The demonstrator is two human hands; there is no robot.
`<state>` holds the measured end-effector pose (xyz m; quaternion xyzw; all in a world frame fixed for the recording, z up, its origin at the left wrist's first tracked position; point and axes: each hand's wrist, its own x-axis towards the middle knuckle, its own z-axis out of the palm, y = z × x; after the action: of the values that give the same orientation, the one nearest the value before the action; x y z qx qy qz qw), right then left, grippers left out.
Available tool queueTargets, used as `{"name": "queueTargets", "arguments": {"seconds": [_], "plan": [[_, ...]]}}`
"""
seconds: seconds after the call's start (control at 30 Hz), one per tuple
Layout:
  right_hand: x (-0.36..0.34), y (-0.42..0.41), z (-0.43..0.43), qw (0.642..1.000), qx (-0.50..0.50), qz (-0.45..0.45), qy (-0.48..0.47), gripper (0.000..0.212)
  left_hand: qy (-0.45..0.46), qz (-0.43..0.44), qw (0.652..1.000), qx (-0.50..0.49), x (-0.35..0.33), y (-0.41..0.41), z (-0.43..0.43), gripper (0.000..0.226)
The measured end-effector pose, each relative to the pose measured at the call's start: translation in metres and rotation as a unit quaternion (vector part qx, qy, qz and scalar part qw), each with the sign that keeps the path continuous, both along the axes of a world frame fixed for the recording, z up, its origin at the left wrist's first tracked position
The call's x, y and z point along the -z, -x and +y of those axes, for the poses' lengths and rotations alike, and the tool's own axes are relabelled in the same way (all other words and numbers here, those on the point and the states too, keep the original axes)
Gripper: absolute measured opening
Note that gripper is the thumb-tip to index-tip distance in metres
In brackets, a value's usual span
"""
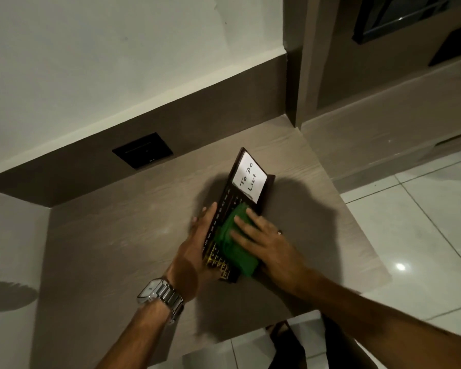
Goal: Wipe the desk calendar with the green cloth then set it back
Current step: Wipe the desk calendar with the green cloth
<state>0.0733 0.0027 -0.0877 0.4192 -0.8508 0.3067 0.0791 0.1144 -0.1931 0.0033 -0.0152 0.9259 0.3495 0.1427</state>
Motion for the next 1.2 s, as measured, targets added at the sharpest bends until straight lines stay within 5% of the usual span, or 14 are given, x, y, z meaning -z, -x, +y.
{"name": "queueTargets", "arguments": {"seconds": [0.07,0.23,0.47,0.6,0.73,0.93,1.1,1.2], "plan": [[-0.004,0.006,-0.009,0.999,-0.043,0.020,0.017,0.076,-0.031,0.004,0.999,-0.013,0.000,0.000,0.002,0.117],[-0.006,0.043,0.005,0.997,0.076,-0.005,0.012,0.075,-0.005,0.017,1.000,0.001,0.003,0.000,-0.001,0.126],[-0.007,0.005,-0.009,0.997,-0.053,0.035,0.037,0.078,-0.084,-0.040,0.995,-0.030,0.004,-0.001,0.001,0.106],[-0.040,0.075,0.007,0.995,0.074,-0.005,0.063,0.058,-0.002,-0.016,1.000,-0.011,0.002,-0.001,-0.001,0.129],[-0.054,0.125,0.020,0.983,0.160,-0.063,0.063,0.063,0.007,-0.021,1.000,-0.011,-0.001,0.001,0.001,0.128],[-0.042,0.077,-0.002,0.994,0.079,-0.037,0.068,0.075,-0.050,-0.001,0.998,-0.042,-0.004,-0.002,0.005,0.120],[-0.026,0.071,-0.003,0.929,0.289,-0.200,0.113,0.085,-0.025,0.009,0.999,-0.036,-0.009,-0.003,0.010,0.113],[-0.019,0.024,-0.014,0.951,0.252,-0.159,0.080,0.083,-0.035,-0.002,0.999,-0.027,-0.010,-0.002,0.011,0.117]]}}
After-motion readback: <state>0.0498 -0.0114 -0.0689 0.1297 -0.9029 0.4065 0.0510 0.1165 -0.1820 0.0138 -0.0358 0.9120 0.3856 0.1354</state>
